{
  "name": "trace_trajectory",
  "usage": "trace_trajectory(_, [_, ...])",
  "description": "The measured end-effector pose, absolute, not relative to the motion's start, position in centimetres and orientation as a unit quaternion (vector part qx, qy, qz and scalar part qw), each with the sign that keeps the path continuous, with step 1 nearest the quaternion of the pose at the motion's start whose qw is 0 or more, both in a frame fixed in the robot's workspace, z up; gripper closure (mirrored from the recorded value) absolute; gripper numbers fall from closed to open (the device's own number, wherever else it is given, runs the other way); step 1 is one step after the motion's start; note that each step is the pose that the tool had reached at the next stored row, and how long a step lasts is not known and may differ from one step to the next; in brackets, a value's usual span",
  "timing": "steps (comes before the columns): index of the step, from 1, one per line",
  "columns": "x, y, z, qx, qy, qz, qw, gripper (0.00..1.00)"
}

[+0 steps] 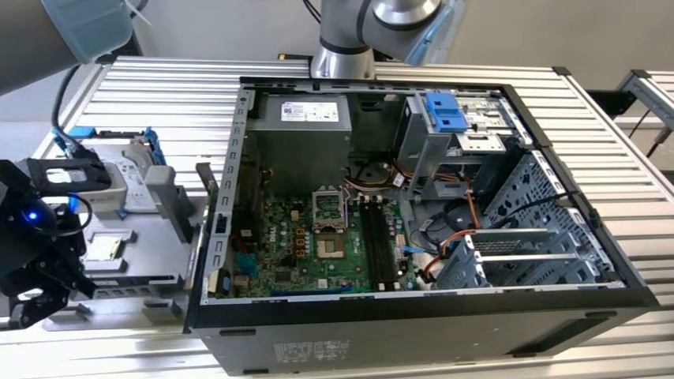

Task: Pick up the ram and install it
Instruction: 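Pick up the ram and move it above insertion slot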

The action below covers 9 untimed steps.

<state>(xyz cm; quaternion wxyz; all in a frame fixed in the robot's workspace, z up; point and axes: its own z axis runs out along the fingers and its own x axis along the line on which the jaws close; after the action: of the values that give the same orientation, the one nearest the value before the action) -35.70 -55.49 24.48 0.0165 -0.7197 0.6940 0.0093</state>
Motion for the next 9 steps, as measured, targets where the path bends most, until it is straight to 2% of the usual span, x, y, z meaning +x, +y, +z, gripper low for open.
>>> trace_trajectory(9, [-35.70,-55.49,25.60,-0.720,0.694,0.009,0.016,1.00])
